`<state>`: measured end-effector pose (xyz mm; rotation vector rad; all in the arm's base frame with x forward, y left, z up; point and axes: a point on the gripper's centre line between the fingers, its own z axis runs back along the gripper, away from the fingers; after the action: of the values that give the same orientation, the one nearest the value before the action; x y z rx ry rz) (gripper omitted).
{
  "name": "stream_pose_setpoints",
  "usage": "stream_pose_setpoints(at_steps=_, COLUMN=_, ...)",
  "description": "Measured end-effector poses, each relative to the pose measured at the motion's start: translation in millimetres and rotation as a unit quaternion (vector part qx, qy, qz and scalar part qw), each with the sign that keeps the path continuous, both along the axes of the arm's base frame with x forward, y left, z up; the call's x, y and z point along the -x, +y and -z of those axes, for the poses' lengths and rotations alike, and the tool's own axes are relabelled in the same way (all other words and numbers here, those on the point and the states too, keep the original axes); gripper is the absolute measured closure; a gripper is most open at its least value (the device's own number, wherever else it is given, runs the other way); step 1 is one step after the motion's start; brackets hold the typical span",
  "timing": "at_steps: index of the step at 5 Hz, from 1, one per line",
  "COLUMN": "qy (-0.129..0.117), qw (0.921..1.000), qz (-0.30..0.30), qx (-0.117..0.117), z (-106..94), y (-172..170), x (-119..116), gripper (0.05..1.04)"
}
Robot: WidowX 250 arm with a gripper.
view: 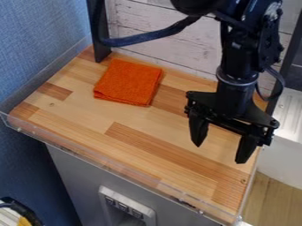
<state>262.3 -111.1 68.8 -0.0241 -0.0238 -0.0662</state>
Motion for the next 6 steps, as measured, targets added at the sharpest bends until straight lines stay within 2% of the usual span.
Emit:
stream_pose_setpoints(at_steps=2, qy=0.017, qw=0.9998, qz=-0.001, qx=-0.008, z=1.1, y=1.0, x=-0.8, gripper=0.085)
stream_pose_setpoints(at_steps=6, qy=0.017, qw=0.9997, qz=-0.002, qx=-0.019, z=3.1, y=2.8, x=-4.6, gripper=0.085)
